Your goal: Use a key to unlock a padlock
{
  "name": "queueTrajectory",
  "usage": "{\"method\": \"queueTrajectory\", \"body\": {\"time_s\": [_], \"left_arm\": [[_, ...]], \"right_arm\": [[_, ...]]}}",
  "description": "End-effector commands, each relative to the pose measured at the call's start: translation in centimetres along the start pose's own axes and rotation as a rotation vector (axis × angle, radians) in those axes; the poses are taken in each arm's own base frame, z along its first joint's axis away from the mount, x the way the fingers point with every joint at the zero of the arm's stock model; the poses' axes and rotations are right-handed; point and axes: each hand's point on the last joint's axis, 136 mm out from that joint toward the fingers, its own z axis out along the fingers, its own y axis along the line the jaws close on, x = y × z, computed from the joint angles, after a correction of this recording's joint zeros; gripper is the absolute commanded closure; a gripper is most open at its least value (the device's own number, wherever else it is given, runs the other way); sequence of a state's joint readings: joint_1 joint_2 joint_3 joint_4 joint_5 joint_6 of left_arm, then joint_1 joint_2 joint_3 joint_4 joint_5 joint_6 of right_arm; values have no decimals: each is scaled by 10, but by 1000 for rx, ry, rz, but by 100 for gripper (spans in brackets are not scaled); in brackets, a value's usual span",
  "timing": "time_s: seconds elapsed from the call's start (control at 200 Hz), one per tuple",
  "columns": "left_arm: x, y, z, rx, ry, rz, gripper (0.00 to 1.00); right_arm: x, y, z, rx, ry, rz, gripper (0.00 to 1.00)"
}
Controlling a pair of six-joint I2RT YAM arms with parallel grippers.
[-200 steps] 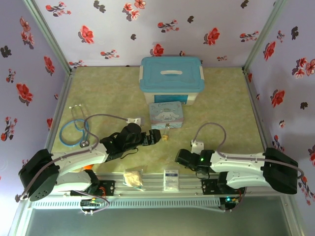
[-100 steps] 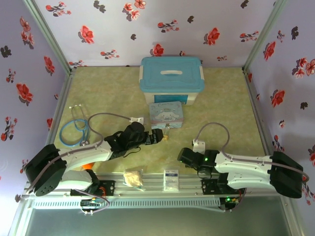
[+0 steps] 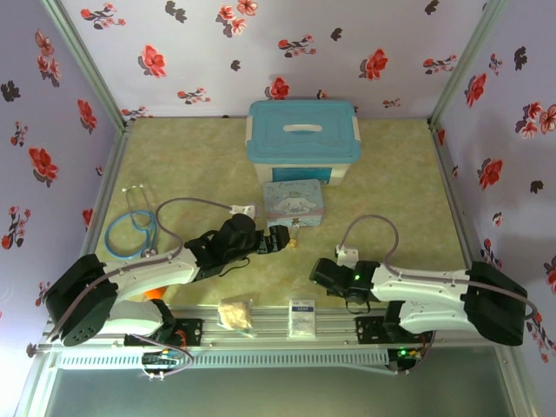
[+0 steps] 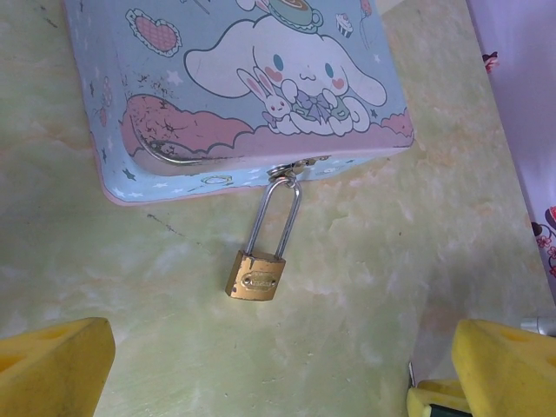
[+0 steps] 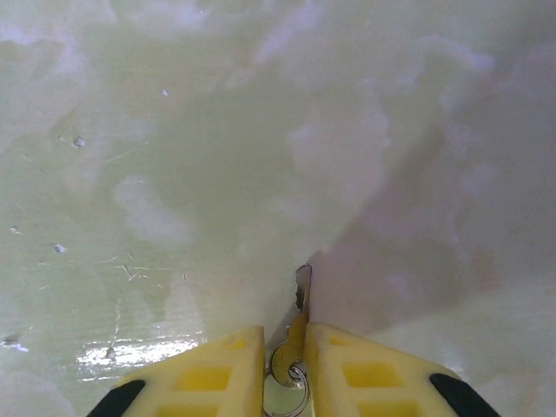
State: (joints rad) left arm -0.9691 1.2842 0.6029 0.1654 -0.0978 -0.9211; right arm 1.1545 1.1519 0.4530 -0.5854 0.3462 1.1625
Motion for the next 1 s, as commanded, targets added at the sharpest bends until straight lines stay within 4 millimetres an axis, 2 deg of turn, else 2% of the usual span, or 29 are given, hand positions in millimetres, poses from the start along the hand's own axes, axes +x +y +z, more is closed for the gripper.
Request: {"method": "queueTrajectory", "body": {"time_s": [0.0, 0.24, 0.445, 0.705, 0.885, 0.995], "left_arm": [[-1, 0, 3, -1, -23, 22, 0], [1, 2, 3, -1, -23, 15, 0], [1, 3, 3, 0, -24, 8, 0], [4, 5, 6, 5, -25, -11, 0], [3, 4, 7, 9, -26, -14, 0], [2, 2, 6, 15, -25, -13, 0]], "right_arm": [[26, -15, 5, 79, 113, -17, 78], [24, -23, 0, 145, 100, -21, 72], [18, -28, -8, 148, 76, -20, 72], [21, -36, -7, 139, 72, -10, 73], [6, -32, -20, 118, 13, -13, 66], [14, -19, -19, 44, 71, 43, 55]]}}
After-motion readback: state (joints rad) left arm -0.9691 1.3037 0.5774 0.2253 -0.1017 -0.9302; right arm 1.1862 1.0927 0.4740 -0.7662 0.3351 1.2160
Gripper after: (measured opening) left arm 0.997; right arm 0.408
